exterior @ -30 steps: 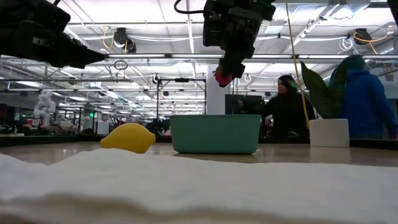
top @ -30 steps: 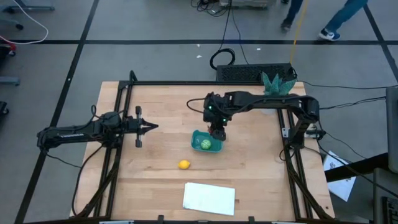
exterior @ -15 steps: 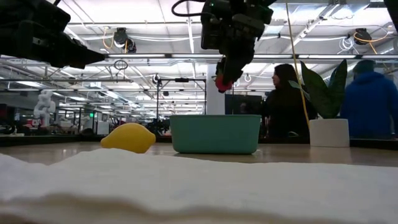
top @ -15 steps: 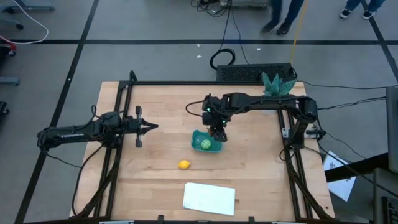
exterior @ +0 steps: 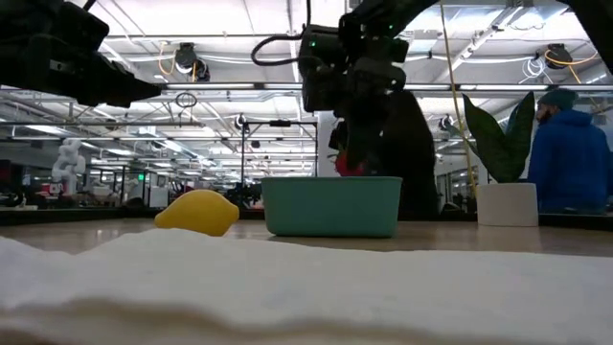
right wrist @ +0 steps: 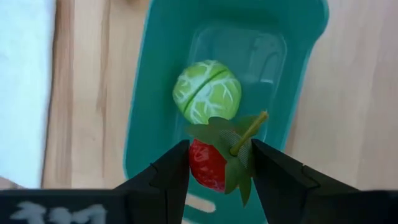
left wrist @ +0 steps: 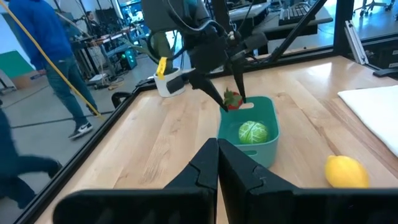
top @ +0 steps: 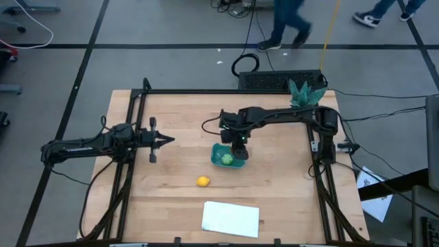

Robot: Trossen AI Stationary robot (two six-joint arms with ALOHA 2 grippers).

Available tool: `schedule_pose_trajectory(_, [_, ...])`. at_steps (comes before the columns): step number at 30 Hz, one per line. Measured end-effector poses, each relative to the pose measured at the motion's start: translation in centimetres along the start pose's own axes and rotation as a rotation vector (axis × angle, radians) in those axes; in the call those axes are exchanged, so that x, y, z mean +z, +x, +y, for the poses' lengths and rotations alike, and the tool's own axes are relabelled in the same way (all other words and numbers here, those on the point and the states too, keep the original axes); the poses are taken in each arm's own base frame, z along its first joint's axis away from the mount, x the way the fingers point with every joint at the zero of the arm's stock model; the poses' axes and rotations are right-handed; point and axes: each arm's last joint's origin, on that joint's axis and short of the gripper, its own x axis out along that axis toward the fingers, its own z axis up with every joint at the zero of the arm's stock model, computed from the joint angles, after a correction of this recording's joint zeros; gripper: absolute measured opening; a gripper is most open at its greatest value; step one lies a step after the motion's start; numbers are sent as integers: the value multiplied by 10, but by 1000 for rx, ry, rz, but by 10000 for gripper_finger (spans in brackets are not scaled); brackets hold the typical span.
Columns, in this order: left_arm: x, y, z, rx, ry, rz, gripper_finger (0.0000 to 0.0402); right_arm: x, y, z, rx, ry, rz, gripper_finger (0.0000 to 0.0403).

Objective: Pick and placing Produce into tupperware
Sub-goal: Put the red strawberry into the blue bin

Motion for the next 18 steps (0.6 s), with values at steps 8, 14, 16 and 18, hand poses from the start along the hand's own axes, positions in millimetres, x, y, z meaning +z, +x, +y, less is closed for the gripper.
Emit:
schedule_pose_trajectory(8, [0,0,0,-1,0,5,10,-2,18,-5,12,-22,62,152])
schedule_pose_trajectory(14, [0,0,0,-1,0,5,10,-3,19,-1,17,-71,72,152])
schedule_pose_trajectory(16, [0,0,0,-1,0,5,10,-3,19,-1,17,-80,72,152])
schedule_pose_trajectory(18, [0,0,0,-1,0,5,10,-3,19,-1,16,-80,72,152])
